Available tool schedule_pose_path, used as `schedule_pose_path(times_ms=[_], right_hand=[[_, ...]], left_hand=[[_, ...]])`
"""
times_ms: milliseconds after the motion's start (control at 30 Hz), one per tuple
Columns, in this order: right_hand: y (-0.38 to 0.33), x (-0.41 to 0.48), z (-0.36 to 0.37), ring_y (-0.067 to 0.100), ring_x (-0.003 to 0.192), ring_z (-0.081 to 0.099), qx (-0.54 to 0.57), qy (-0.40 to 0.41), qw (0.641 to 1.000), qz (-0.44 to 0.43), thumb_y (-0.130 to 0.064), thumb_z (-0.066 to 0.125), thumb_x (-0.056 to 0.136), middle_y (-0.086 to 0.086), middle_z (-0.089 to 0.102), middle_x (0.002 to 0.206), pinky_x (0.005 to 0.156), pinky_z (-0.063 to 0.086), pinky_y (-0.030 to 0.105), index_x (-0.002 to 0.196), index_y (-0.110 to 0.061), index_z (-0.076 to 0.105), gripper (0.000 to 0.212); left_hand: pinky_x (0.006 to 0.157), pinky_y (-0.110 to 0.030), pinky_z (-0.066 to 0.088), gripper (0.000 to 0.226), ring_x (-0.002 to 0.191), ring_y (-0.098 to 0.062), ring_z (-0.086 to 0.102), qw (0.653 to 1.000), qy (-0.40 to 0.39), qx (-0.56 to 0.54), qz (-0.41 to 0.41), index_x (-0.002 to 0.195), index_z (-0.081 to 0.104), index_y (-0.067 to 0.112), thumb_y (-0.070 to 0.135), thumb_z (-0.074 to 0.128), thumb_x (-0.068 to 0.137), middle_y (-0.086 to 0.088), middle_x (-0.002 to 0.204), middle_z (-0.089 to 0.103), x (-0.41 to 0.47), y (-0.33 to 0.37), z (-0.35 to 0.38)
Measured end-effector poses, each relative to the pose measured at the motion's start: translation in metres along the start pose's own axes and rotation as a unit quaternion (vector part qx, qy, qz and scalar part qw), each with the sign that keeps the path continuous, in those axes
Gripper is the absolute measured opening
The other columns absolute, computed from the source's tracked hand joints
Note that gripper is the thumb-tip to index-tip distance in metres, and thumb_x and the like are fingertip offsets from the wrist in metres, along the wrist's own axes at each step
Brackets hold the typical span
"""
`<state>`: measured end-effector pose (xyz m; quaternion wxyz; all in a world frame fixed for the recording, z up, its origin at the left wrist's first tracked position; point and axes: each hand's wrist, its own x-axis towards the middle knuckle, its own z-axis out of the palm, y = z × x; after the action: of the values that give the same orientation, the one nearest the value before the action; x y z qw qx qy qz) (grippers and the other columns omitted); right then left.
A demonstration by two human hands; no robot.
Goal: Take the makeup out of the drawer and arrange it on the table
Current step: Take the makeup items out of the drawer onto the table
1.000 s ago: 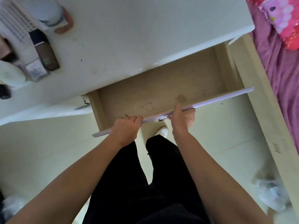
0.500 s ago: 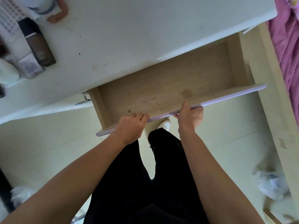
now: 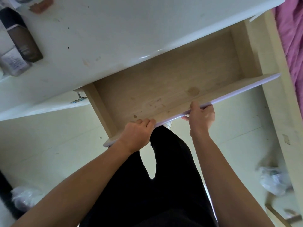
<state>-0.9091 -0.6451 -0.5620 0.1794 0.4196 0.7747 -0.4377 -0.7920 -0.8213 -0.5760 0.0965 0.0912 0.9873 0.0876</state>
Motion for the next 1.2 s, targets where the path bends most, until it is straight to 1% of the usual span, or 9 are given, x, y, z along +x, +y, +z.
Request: schedule_pose_path(times_ms=[167,267,367,533,700,867,967,1067,1200], right_hand=[[-0.028,-0.005,0.020,0.010,0.053,0.070,0.051,-0.051,0.997,-0.009,-0.014,0.061,0.078,0.016,0.065,0.104,0.058,0.061,0.030,0.100,0.000,0.058,0.027],[-0.046,-0.004,0.033,0.015,0.057,0.073,0.056,-0.080,0.995,-0.026,-0.023,0.058,0.078,0.016,0.069,0.107,0.067,0.063,0.037,0.100,-0.003,0.059,0.030],[-0.069,-0.001,0.036,0.016,0.061,0.074,0.056,-0.096,0.993,-0.034,-0.040,0.050,0.084,0.009,0.070,0.093,0.073,0.061,0.039,0.095,-0.008,0.059,0.036],[-0.076,-0.001,0.037,0.015,0.068,0.075,0.037,-0.107,0.993,-0.033,-0.067,0.053,0.082,0.004,0.065,0.097,0.075,0.059,0.036,0.096,-0.014,0.056,0.054],[-0.079,-0.001,0.038,0.017,0.081,0.073,-0.017,-0.100,0.994,-0.037,-0.089,0.056,0.065,0.002,0.066,0.095,0.083,0.059,0.038,0.085,-0.028,0.046,0.065],[-0.086,-0.005,0.036,0.013,0.074,0.073,0.009,-0.120,0.992,-0.027,-0.080,0.069,0.067,0.006,0.064,0.084,0.073,0.063,0.035,0.090,-0.019,0.055,0.067],[-0.100,-0.012,0.043,0.015,0.069,0.075,0.035,-0.166,0.984,-0.061,-0.074,0.073,0.070,0.008,0.068,0.074,0.074,0.063,0.034,0.095,0.009,0.063,0.087],[-0.126,-0.010,0.060,0.013,0.057,0.073,0.018,-0.171,0.980,-0.097,-0.072,0.071,0.073,0.008,0.067,0.065,0.081,0.061,0.037,0.069,-0.008,0.054,0.067],[-0.151,0.007,0.090,0.015,0.062,0.073,-0.035,-0.130,0.983,-0.127,-0.075,0.065,0.076,-0.007,0.067,0.049,0.081,0.058,0.035,0.067,-0.014,0.064,0.061]], left_hand=[[0.040,-0.023,0.032,0.007,0.047,-0.024,0.058,0.997,0.056,0.020,-0.046,0.091,0.068,0.013,0.019,0.067,0.089,-0.002,0.067,0.066,0.011,-0.032,-0.020],[0.044,-0.024,0.040,0.013,0.056,-0.025,0.061,0.996,0.068,0.029,-0.046,0.093,0.067,0.011,0.024,0.064,0.093,-0.005,0.075,0.068,0.024,-0.050,-0.029],[0.074,-0.042,0.052,0.029,0.100,-0.032,0.060,0.990,0.106,0.072,-0.060,0.113,0.064,0.008,0.027,0.060,0.092,-0.014,0.112,0.065,0.042,-0.054,-0.029],[0.113,-0.062,0.025,0.079,0.143,-0.046,0.028,0.984,0.117,0.101,-0.094,0.145,0.039,-0.006,0.051,0.053,0.092,-0.028,0.153,0.033,0.050,-0.063,-0.039],[0.116,-0.064,0.014,0.117,0.145,-0.053,0.014,0.973,0.088,0.090,-0.192,0.149,0.026,-0.010,0.081,0.046,0.077,-0.036,0.155,0.019,0.057,-0.074,-0.046],[0.118,-0.059,0.013,0.129,0.147,-0.046,0.015,0.971,0.049,0.101,-0.211,0.154,0.015,-0.003,0.084,0.052,0.066,-0.028,0.159,0.018,0.058,-0.083,-0.047],[0.102,-0.053,0.035,0.112,0.125,-0.043,0.045,0.963,0.076,0.148,-0.211,0.149,0.029,-0.002,0.071,0.060,0.069,-0.023,0.141,0.045,0.065,-0.096,-0.053],[0.081,-0.046,0.041,0.088,0.095,-0.038,0.053,0.953,0.098,0.177,-0.227,0.141,0.040,0.002,0.052,0.067,0.073,-0.020,0.113,0.055,0.084,-0.105,-0.058],[0.074,-0.043,0.041,0.064,0.085,-0.037,0.054,0.947,0.140,0.165,-0.236,0.131,0.051,0.005,0.040,0.067,0.080,-0.020,0.099,0.056,0.092,-0.114,-0.053]])
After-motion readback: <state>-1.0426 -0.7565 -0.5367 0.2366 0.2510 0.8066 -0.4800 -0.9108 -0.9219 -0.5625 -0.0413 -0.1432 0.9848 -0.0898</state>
